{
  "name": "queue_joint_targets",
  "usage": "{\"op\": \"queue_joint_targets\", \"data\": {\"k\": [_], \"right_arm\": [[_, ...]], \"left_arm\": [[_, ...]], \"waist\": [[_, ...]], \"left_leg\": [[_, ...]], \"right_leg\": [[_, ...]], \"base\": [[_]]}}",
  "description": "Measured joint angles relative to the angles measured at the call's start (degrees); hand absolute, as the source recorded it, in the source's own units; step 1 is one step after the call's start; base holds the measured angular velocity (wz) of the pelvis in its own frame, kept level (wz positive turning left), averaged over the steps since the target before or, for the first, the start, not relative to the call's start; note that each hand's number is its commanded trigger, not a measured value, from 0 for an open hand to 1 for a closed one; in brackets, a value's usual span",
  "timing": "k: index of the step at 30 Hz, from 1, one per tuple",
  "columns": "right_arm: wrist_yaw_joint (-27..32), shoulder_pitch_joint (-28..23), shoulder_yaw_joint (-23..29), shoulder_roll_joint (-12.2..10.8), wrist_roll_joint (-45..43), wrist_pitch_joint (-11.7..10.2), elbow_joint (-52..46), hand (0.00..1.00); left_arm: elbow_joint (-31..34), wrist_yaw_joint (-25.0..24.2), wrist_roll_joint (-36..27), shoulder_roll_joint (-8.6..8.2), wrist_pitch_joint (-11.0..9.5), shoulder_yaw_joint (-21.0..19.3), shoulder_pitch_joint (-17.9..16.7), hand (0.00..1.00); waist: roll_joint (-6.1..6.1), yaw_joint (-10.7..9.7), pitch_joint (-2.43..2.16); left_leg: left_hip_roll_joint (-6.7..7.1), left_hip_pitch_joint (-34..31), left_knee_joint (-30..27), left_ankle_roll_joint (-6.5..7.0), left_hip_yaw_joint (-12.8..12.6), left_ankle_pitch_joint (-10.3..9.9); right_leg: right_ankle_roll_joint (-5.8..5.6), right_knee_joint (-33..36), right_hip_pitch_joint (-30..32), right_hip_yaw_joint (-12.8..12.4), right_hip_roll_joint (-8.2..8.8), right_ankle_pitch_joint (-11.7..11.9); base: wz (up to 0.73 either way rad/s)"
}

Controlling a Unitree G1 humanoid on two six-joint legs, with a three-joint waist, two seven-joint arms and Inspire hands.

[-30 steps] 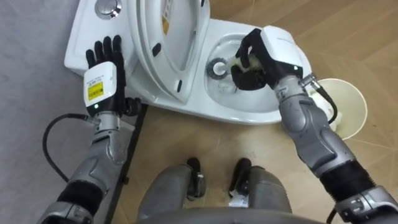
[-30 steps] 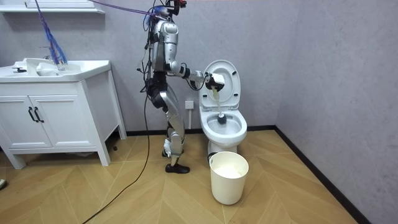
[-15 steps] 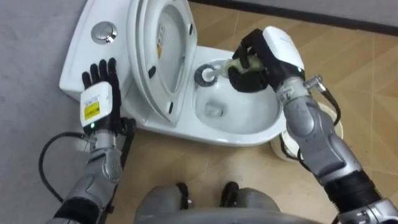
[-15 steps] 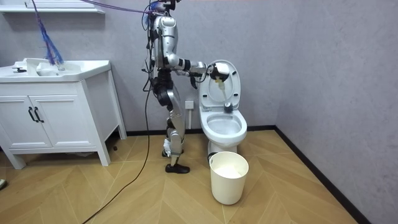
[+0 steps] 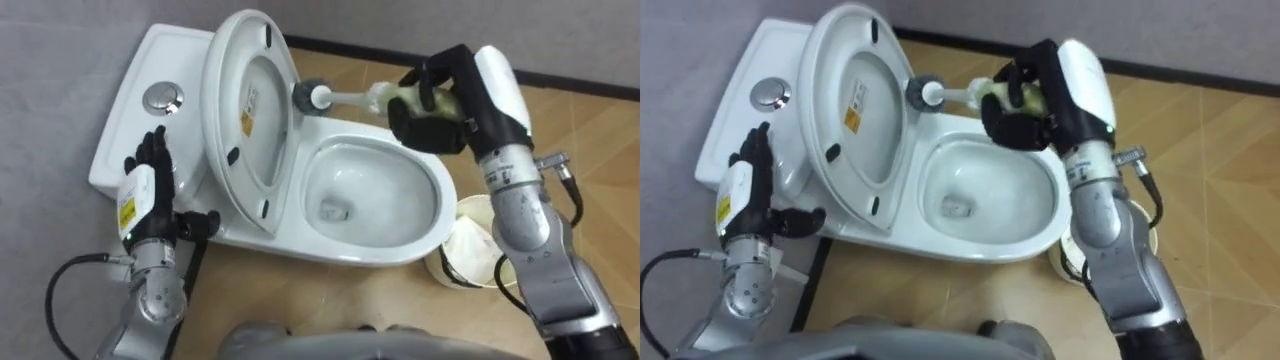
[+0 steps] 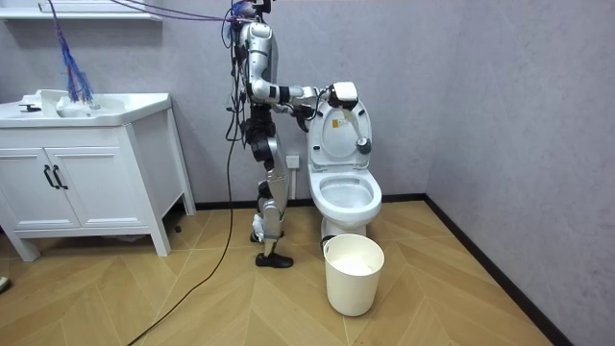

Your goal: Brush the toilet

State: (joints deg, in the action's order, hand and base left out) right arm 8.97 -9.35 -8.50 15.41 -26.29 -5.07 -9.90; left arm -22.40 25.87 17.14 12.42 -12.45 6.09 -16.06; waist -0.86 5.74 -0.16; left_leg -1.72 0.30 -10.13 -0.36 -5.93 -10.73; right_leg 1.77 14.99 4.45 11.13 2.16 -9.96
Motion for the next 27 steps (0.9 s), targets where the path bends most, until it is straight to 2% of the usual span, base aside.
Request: {"op": "queue_joint_targets", "data": {"k": [2, 5, 7, 9, 13, 17, 19, 22, 23, 24, 27], "right_arm": [[1.56, -0.53, 2.87, -0.18, 0.69, -2.98, -0.71, 1.0], [4.25, -1.45, 5.18, -1.03, 2.21, -4.33, -1.85, 1.0], [6.88, -1.5, 6.6, -1.14, 2.76, -5.49, -1.71, 1.0], [9.08, -2.07, 7.59, -1.14, 3.3, -6.05, -0.96, 1.0], [11.6, -3.67, 9.5, -1.14, 3.53, -6.0, 3.25, 1.0], [13.09, -5.99, 12.82, -1.19, 3.51, -5.97, 6.73, 1.0], [14.81, -5.95, 14.14, -1.26, 3.53, -5.98, 8.81, 1.0], [17.93, -5.96, 16.85, -1.72, 3.79, -5.97, 11.6, 1.0], [19.27, -5.93, 18.01, -2.36, 4.16, -5.97, 12.42, 1.0], [19.97, -5.89, 18.43, -2.47, 4.7, -6.01, 12.91, 1.0], [22.41, -5.88, 19.35, -2.5, 8.96, -6.03, 15.92, 1.0]], "left_arm": [[1.85, -2.83, -9.85, -0.69, -3.5, -1.52, -1.69, 0.0], [1.99, -5.8, -16.63, -0.67, -5.74, -2.22, -2.79, 0.0], [0.77, -9.62, -24.31, -0.78, -8.48, -3.47, -3.64, 0.0], [0.38, -12.83, -30.17, -0.93, -9.18, -4.4, -3.76, 0.0], [0.13, -20.06, -40.83, -3.14, -10.13, -8.95, -3.79, 0.0], [-0.55, -26.6, -50.19, -5.02, -10.19, -13.77, -3.9, 0.0], [-1.22, -27.91, -55.91, -5.22, -9.89, -15.65, -3.86, 0.0], [-2.22, -28.81, -63.46, -5.63, -7.15, -19.52, -3.74, 0.0], [-2.22, -28.89, -64.82, -5.64, -6.23, -20.78, -3.82, 0.0], [-2.22, -28.96, -65.51, -5.69, -5.98, -21.06, -3.78, 0.0], [-2.22, -29.01, -68.19, -6.47, -4.87, -21.78, -3.78, 0.0]], "waist": [[-0.06, -0.27, 0.0], [-0.09, -0.36, -0.07], [-0.34, -0.39, 0.04], [0.01, -0.47, -0.02], [-0.27, -0.75, -0.04], [-0.84, -0.72, -0.1], [-1.15, -0.76, -0.03], [-1.75, -0.77, 0.07], [-1.72, -0.75, -0.1], [-1.5, -0.77, -0.26], [-1.58, -0.64, -0.19]], "left_leg": [[0.02, 1.39, 0.59, 0.0, 0.09, 0.0], [0.05, 2.67, 0.74, 0.0, -0.02, 0.0], [0.05, 3.75, 0.75, 0.0, 0.19, 0.0], [0.07, 4.45, 0.77, 0.0, 0.01, 0.0], [0.05, 5.04, 0.76, 0.0, 0.02, 0.0], [0.12, 5.25, 0.75, 0.0, -0.11, 0.0], [0.16, 5.33, 0.75, 0.0, -0.23, 0.0], [0.21, 5.16, 0.75, 0.0, -0.23, -0.02], [0.15, 4.83, 0.76, 0.06, -0.19, -0.12], [0.11, 4.58, 0.76, 0.13, -0.07, -0.25], [0.14, 4.44, 0.93, 0.3, 0.23, -0.47]], "right_leg": [[-0.13, -0.79, -1.44, 0.0, -0.11, 0.02], [-0.29, -1.66, -3.05, -0.03, -0.25, 0.02], [-0.3, -2.5, -4.11, -0.22, -0.27, 0.01], [-0.41, -3.24, -4.86, -0.18, -0.26, -0.09], [-0.46, -3.22, -5.51, -0.14, -0.34, -0.19], [-0.51, -2.85, -5.51, -0.24, -0.25, -0.22], [-0.55, -2.4, -5.33, -0.43, -0.24, -0.28], [-0.59, -2.25, -5.1, -0.65, -0.25, -0.31], [-0.61, -2.22, -4.74, -0.53, -0.29, -0.29], [-0.63, -2.21, -4.57, -0.35, -0.29, -0.25], [-0.76, -2.13, -4.55, 0.12, -0.48, -0.13]], "base": [[0.0], [-0.01], [-0.06], [0.02], [0.03], [0.0], [-0.04], [-0.01], [0.05], [0.12], [0.07]]}}
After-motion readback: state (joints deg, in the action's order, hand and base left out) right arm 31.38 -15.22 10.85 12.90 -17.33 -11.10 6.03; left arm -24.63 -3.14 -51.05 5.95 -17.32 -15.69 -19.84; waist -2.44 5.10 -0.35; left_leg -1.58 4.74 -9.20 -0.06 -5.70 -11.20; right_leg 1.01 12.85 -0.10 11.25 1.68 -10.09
